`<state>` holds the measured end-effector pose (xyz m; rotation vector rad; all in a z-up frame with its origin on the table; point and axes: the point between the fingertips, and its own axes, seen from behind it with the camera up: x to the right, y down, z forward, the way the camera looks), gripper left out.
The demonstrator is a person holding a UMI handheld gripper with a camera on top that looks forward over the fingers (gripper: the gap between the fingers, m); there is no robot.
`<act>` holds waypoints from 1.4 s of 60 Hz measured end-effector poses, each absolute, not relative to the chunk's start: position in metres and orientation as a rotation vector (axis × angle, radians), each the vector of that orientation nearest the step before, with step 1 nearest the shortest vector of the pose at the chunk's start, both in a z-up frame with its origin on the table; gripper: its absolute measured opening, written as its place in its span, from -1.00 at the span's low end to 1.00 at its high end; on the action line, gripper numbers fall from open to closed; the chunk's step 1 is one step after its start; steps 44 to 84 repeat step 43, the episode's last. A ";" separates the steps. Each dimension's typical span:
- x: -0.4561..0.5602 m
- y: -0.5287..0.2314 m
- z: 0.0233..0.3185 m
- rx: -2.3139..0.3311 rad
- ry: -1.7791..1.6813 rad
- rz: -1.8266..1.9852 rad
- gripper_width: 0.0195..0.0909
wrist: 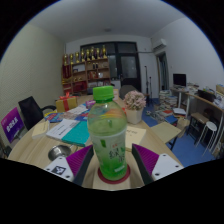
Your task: Pour water
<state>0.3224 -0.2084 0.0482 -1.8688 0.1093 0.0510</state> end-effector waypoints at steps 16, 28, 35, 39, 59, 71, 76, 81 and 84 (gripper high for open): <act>0.308 -0.332 0.079 -1.919 0.178 0.052 0.79; 0.243 -0.450 0.130 -1.936 0.200 0.070 0.79; 0.197 -0.514 0.167 -1.929 0.245 0.059 0.79; 0.171 -0.552 0.191 -1.914 0.282 0.062 0.78; 0.149 -0.579 0.210 -1.917 0.338 0.085 0.78; 0.149 -0.579 0.210 -1.917 0.338 0.085 0.78; 0.149 -0.579 0.210 -1.917 0.338 0.085 0.78; 0.149 -0.579 0.210 -1.917 0.338 0.085 0.78; 0.149 -0.579 0.210 -1.917 0.338 0.085 0.78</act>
